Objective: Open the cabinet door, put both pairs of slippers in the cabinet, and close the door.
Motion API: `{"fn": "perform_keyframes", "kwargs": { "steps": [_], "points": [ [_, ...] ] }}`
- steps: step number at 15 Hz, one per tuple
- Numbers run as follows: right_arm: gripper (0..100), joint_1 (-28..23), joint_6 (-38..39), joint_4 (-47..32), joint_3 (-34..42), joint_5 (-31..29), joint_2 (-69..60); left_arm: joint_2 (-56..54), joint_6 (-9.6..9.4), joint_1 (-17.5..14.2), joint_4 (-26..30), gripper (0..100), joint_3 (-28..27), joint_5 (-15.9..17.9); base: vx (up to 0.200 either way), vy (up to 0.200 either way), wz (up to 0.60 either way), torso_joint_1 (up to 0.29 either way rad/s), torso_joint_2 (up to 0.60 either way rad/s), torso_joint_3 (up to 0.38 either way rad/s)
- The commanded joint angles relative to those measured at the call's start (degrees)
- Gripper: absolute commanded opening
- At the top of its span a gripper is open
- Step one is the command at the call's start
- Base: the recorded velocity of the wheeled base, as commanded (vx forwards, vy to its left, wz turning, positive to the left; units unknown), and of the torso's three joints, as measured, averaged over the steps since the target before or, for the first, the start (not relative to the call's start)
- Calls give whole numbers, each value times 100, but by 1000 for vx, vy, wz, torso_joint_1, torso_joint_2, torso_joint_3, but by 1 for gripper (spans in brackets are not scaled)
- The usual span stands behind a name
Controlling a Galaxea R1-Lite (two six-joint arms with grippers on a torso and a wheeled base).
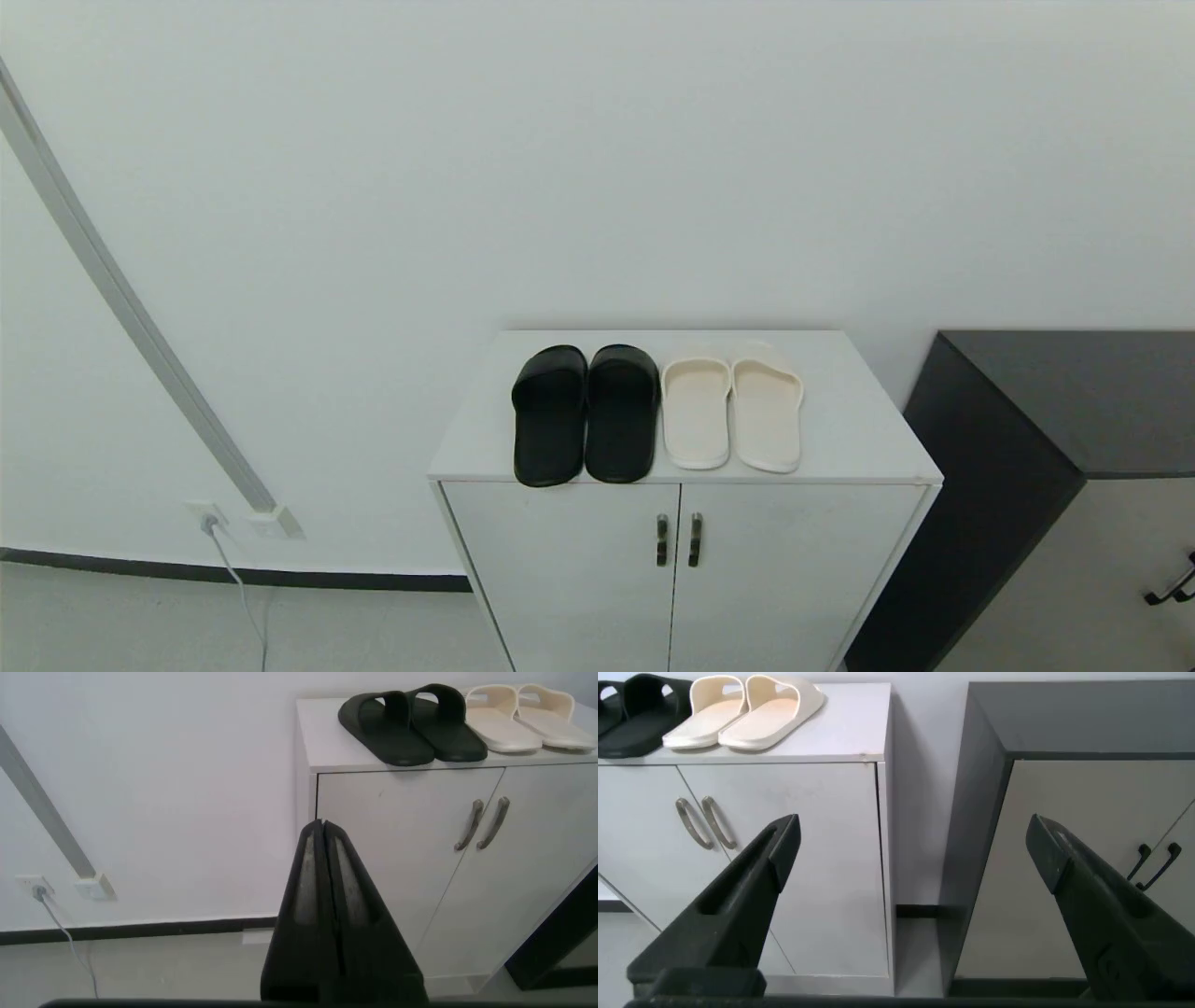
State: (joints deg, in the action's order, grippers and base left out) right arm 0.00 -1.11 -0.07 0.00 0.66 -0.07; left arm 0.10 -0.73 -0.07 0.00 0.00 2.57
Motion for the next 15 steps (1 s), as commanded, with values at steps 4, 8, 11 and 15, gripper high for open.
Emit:
{"fn": "perform_keyframes", "kwargs": {
  "steps": [4,8,11,15],
  "points": [
    [100,0,-12,-1,0,13,7,-1,3,-1,0,0,-9,-2,0,0,0,0,0,0],
    [100,0,-100,7,0,31,7,-1,3,-1,0,0,0,-2,0,0,0,0,0,0],
    [100,0,-249,7,-9,84,7,-1,-6,-1,0,0,0,-2,0,0,0,0,0,0],
    [100,0,-302,69,-44,198,7,-1,-6,-1,0,0,0,6,0,0,0,0,0,0]
  ]
}}
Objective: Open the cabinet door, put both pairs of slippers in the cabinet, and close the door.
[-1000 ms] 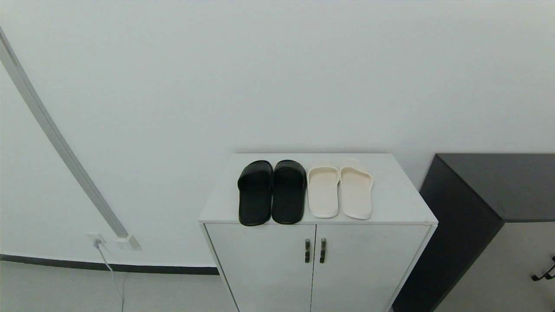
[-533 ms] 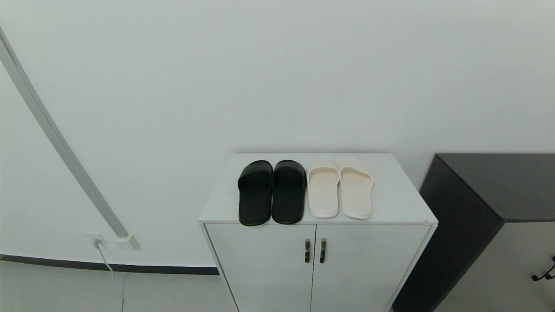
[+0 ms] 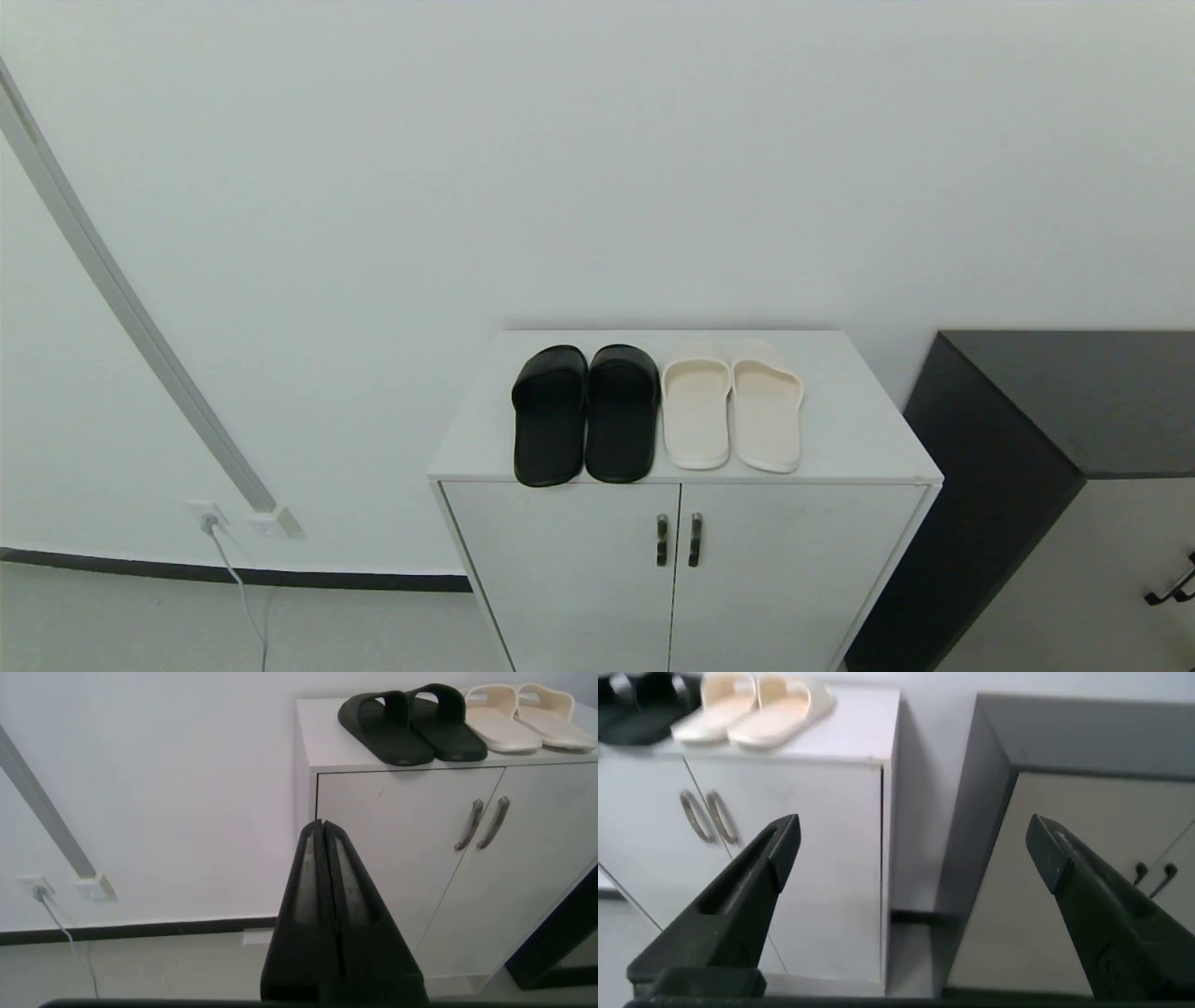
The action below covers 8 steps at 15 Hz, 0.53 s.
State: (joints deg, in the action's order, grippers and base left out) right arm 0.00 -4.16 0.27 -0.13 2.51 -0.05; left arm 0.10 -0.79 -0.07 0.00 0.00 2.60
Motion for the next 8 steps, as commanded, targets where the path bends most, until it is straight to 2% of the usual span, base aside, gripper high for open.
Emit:
{"fn": "perform_keyframes", "kwargs": {
  "steps": [1,2,3,5,8],
  "points": [
    [100,53,337,140,-813,30,198,-1,0,-1,0,0,0,4,0,0,0,0,0,0],
    [100,105,758,-71,-1709,39,620,-1,-9,-1,0,0,0,4,0,0,0,0,0,0],
    [100,114,785,-581,-2263,65,1165,-1,-9,-1,0,0,0,4,0,0,0,0,0,0],
    [100,141,310,-800,-1850,100,1780,-1,-9,-1,0,0,0,4,0,0,0,0,0,0],
    [100,378,99,26,-1173,347,2677,-1,-9,-1,0,0,0,4,0,0,0,0,0,0]
  ]
}}
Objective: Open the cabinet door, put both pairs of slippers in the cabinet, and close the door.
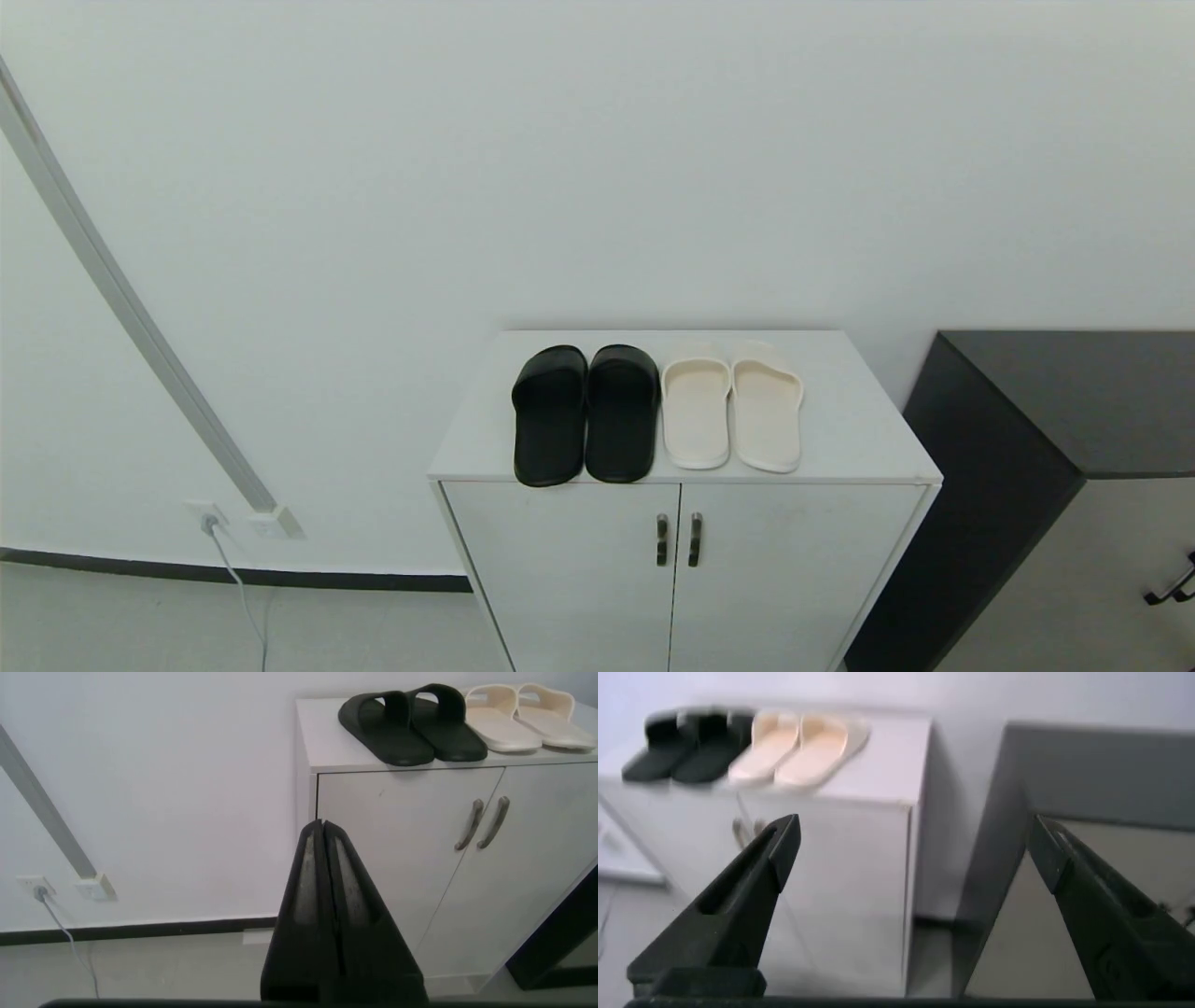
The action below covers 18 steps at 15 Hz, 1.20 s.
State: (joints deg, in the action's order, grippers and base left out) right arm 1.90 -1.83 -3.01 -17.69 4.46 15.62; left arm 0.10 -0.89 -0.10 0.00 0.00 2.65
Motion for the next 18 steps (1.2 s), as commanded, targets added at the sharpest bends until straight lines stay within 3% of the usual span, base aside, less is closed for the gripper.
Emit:
{"fn": "perform_keyframes", "kwargs": {
  "steps": [1,5,8,11,12,18],
  "points": [
    [100,267,-90,618,644,222,1497,-1,1,1,0,0,0,-1,0,0,0,0,0,0],
    [100,891,-2,1338,582,257,2780,-1,1,1,0,0,0,-1,0,0,0,0,0,0],
    [100,1585,719,2138,160,195,4099,-1,10,1,0,0,0,-1,0,0,0,0,0,0],
    [100,2526,1114,2911,-33,-666,4942,-1,10,1,0,0,0,-1,0,0,0,0,0,0],
    [100,3071,1308,3289,-217,-1176,5373,-1,10,1,0,0,0,-1,0,0,0,0,0,0],
    [100,4503,1791,3430,-1553,-2854,6955,-1,10,1,0,0,-9,-1,0,0,0,0,0,0]
  ]
}}
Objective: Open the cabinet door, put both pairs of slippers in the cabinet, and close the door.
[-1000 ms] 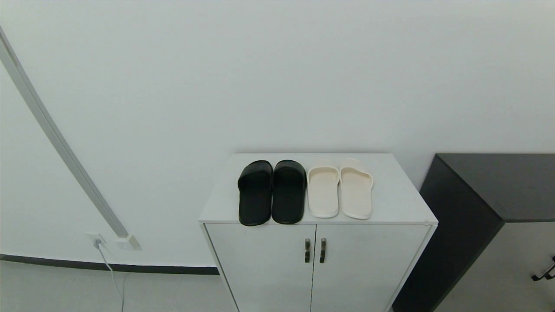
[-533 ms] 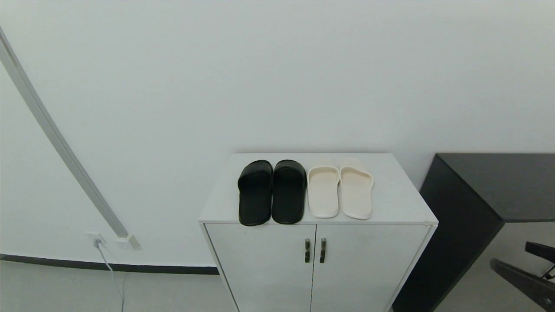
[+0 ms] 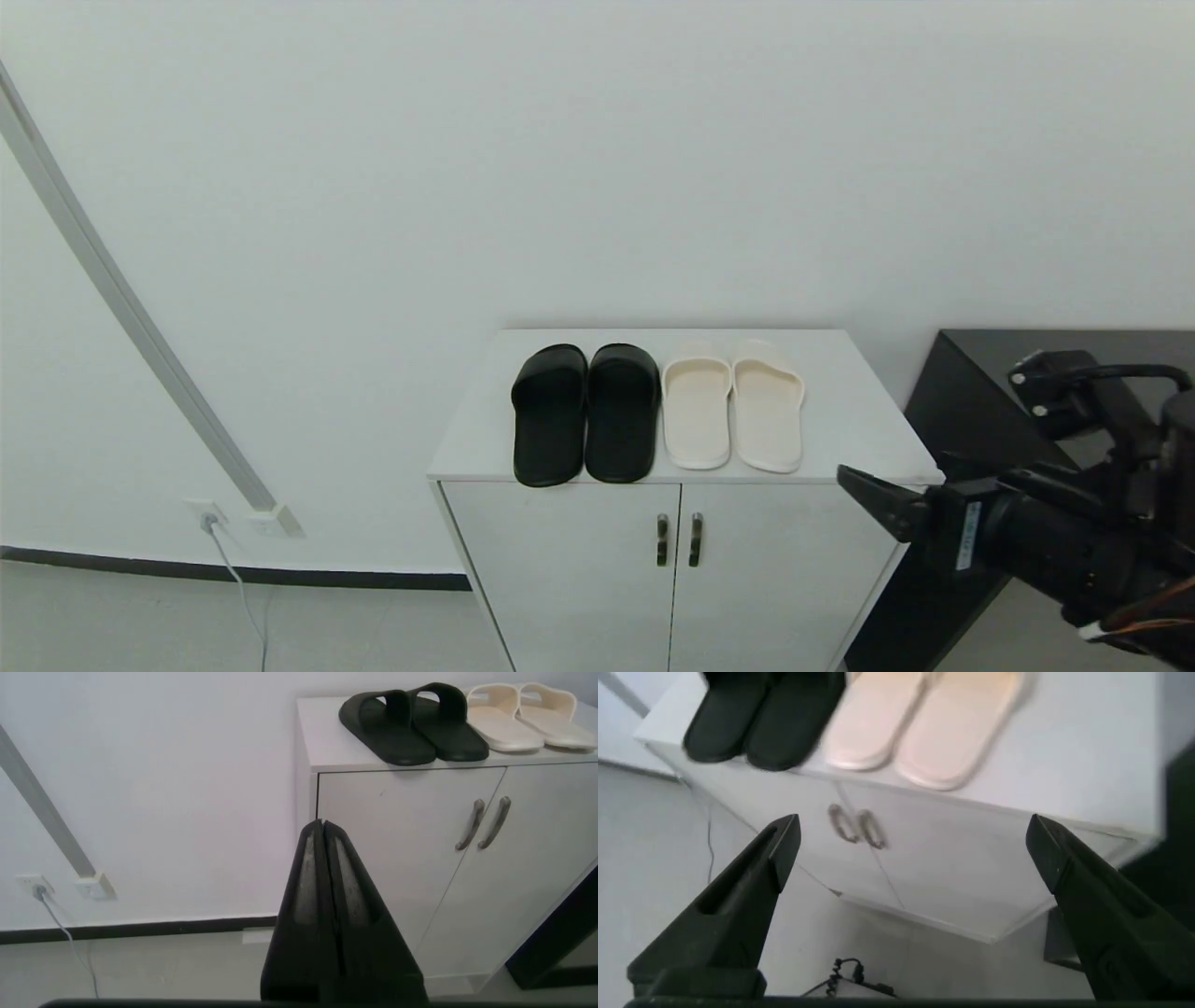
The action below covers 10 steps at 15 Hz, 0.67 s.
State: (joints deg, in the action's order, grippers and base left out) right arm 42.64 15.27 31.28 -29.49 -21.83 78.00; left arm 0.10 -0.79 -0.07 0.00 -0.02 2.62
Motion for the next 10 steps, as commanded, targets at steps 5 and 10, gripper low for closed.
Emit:
{"fn": "perform_keyframes", "kwargs": {
  "steps": [5,10],
  "points": [
    [100,306,90,238,-1446,-550,2150,-1,0,-1,9,0,-6,2,0,0,0,0,0,0],
    [100,-309,81,642,-2720,-1236,3635,-1,0,-1,9,0,-6,2,0,0,0,0,0,0]
  ]
}}
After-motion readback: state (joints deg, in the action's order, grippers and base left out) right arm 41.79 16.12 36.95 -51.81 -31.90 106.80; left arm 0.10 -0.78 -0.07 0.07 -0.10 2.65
